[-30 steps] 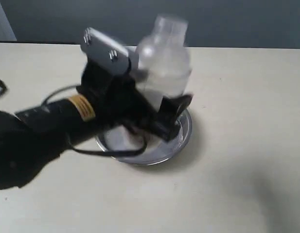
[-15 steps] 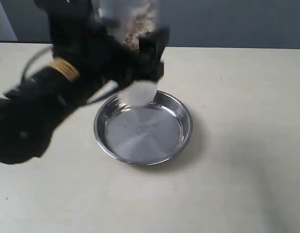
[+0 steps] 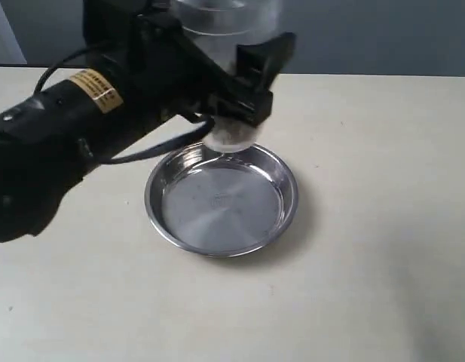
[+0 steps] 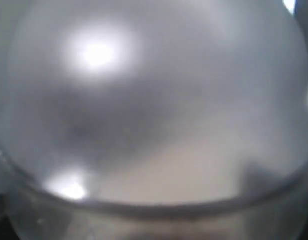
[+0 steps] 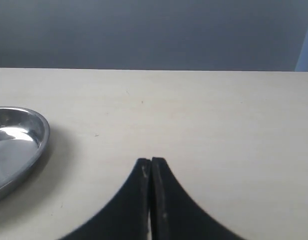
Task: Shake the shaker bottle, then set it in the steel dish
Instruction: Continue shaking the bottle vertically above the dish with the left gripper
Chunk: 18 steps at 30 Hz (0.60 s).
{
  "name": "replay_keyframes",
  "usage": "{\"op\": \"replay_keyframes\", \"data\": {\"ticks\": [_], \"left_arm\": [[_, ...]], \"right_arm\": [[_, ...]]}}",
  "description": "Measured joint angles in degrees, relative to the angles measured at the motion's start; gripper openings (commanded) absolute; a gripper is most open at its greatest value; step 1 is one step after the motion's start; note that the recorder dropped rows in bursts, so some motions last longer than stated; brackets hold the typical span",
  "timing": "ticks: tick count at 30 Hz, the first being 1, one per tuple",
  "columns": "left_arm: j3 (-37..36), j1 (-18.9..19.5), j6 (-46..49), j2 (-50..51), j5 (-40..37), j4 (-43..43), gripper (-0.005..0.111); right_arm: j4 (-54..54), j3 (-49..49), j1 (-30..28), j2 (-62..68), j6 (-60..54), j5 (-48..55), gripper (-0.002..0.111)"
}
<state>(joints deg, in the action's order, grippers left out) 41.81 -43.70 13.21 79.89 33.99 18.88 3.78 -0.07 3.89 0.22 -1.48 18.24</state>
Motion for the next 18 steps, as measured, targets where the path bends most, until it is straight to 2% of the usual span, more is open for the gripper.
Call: {"op": "replay_keyframes", "data": {"ticks": [2,4,7,9,11,13,15,16,18], "left_arm": [[-2.08,2.15,-0.80,4.43,1.01,5.74,0.000],[-3.93,3.03,-4.25,8.27,-2.62,6.68,0.000],[-1.92,1.92,-9.42,5.82,-6.97,-4.25,0.000],[1.26,1.37,-9.13,1.19,-6.31,-9.41,0.000],[2.24,1.79,-7.03,-0.20,-3.89,-7.91,0.000],[0.80,3.29,-6.50,2.08,-2.42,-2.39,0.000],[-1.17,3.92,-8.04,5.13,-5.29,-0.26,0.000],[-1.12,2.65,-8.74,4.96,-8.38,-4.23,0.000],[0.68,1.73,-7.85,1.05,-8.51,-8.48,0.000]], "right_arm": [[0.00,0.00,0.00,0.00,0.00,0.00,-0.001],[0.00,0.00,0.00,0.00,0.00,0.00,-0.001],[0.00,0.00,0.00,0.00,0.00,0.00,-0.001],[0.00,0.00,0.00,0.00,0.00,-0.10,-0.001],[0.00,0.00,0.00,0.00,0.00,-0.10,-0.001],[0.00,0.00,0.00,0.00,0.00,-0.10,-0.001],[0.00,0.00,0.00,0.00,0.00,-0.10,-0.001],[0.00,0.00,0.00,0.00,0.00,-0.10,-0.001],[0.00,0.00,0.00,0.00,0.00,-0.10,-0.001]]}}
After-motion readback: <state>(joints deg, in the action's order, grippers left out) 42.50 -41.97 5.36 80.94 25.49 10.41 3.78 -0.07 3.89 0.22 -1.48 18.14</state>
